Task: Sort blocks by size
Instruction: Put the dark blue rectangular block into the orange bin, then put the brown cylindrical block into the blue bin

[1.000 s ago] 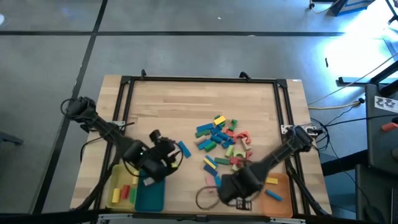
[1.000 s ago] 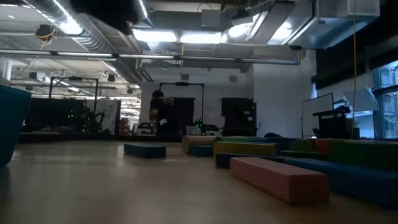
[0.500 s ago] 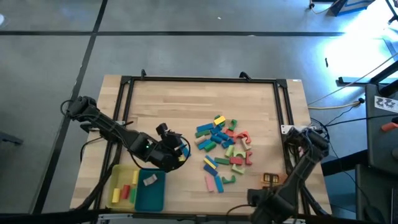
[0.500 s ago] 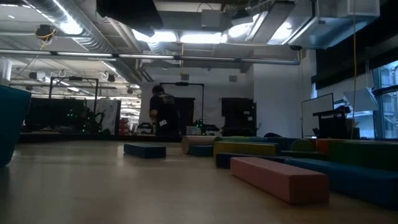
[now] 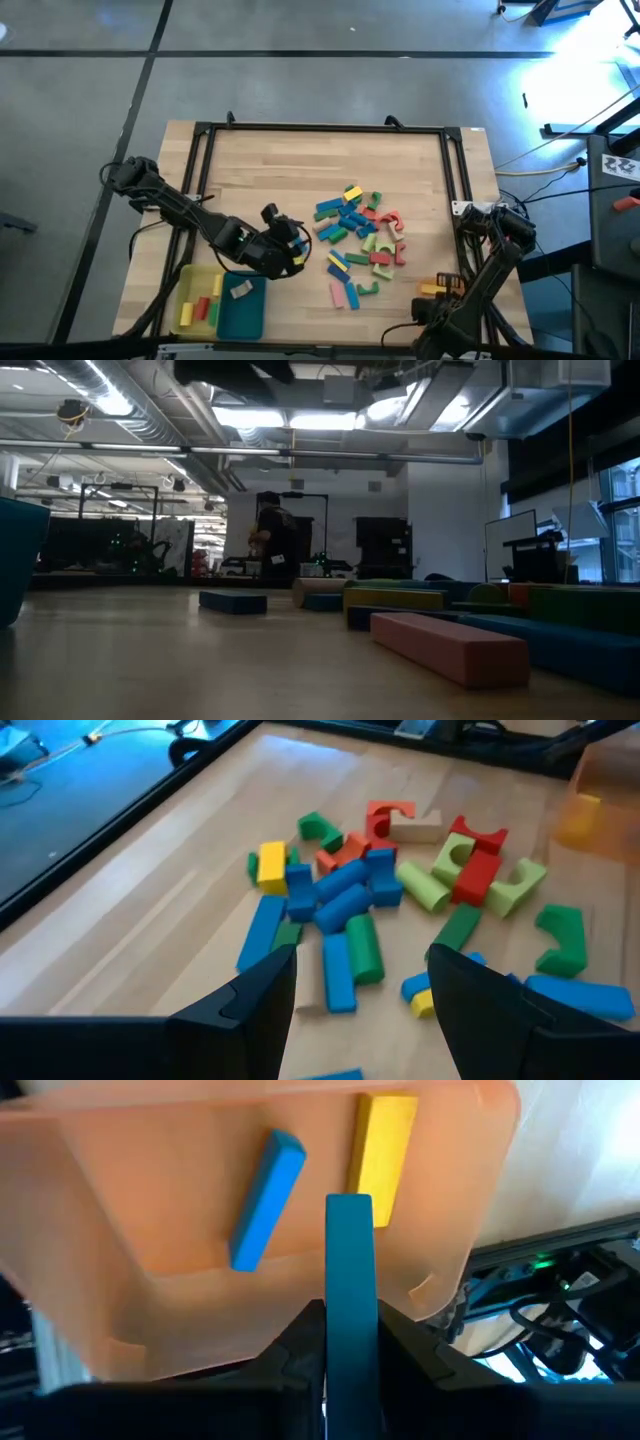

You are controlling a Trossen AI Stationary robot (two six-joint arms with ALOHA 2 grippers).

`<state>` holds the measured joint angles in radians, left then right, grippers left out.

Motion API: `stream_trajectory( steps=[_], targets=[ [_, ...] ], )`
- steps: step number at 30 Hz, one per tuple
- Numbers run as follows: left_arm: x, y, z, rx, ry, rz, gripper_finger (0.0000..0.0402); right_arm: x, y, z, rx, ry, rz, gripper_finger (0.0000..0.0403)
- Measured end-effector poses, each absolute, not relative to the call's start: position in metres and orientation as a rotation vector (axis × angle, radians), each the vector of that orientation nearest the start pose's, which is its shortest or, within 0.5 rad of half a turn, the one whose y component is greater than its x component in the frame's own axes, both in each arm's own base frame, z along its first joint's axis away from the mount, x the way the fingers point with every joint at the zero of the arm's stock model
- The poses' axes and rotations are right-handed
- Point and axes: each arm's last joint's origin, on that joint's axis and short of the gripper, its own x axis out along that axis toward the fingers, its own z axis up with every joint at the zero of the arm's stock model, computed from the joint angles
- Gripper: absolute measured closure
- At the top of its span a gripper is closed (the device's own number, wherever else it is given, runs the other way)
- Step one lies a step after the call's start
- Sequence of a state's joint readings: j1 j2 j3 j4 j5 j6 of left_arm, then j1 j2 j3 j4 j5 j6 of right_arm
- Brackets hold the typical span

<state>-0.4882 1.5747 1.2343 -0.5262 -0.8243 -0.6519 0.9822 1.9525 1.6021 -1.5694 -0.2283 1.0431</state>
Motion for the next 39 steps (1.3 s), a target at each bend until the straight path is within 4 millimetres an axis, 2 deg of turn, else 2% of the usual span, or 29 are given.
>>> stream_trajectory(
  steps=[8, 19, 26, 33, 39],
  targets=[
    [0.333, -0.133, 0.254, -0.032, 0.547, 0.446, 0.0196, 0.18, 0.28, 0.224, -0.085, 1.945, -0.252, 0.0314],
    [0.366, -0.09, 0.216, -0.084, 0.688, 0.438, 0.0196, 0.181, 0.28, 0.224, -0.101, 1.919, -0.257, 0.0275],
    [0.377, -0.071, 0.191, -0.103, 0.774, 0.452, 0.0196, 0.18, 0.28, 0.224, -0.098, 1.932, -0.259, 0.0263],
    [0.38, -0.058, 0.186, -0.109, 0.797, 0.481, 0.0196, 0.179, 0.28, 0.224, -0.081, 1.956, -0.252, 0.0264],
    [0.384, -0.056, 0.173, -0.119, 0.834, 0.471, 0.0196, 0.18, 0.281, 0.23, -0.068, 1.939, -0.232, 0.0265]
  ],
)
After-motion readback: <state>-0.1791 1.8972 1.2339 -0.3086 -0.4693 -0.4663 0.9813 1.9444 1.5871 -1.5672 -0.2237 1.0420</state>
